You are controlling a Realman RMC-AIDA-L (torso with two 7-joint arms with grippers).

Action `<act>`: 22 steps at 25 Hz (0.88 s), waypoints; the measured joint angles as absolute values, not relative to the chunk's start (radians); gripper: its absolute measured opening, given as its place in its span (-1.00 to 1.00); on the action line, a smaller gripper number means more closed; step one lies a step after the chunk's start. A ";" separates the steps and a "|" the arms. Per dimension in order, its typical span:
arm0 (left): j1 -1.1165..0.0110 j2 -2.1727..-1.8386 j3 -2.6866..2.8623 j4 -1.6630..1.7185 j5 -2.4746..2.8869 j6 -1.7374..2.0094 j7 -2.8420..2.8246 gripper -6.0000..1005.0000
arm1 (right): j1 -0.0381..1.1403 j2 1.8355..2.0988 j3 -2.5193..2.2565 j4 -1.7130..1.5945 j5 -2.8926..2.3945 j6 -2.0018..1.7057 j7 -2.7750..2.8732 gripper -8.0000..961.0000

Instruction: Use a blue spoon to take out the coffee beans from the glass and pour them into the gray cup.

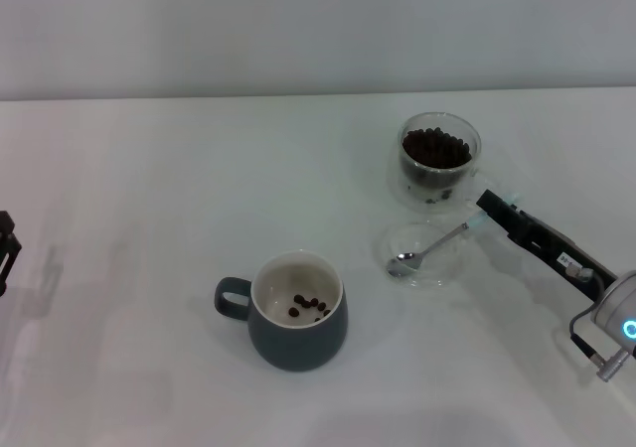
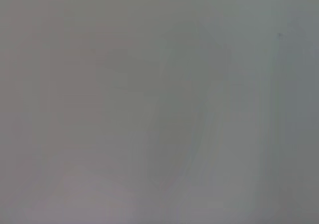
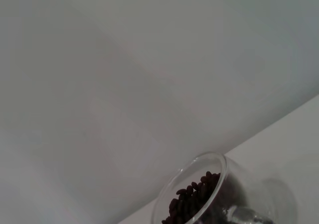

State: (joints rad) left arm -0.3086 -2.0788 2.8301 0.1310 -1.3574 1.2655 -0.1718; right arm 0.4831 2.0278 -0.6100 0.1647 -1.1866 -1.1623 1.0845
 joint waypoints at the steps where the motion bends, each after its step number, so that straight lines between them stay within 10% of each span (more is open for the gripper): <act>1: -0.309 -2.079 2.830 0.128 -1.357 1.265 -0.172 0.51 | 0.483 2.028 -0.610 0.162 -1.185 -1.162 1.083 -0.44; 22: -0.304 -2.080 2.830 0.124 -1.370 1.265 -0.172 0.51 | 0.363 2.014 -0.558 -0.017 -1.099 -1.249 0.855 -0.29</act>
State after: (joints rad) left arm -0.3037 -2.0801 2.8302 0.1243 -1.3697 1.2655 -0.1722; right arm 0.3629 2.0143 -0.5578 -0.0171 -1.0994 -1.2487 0.8549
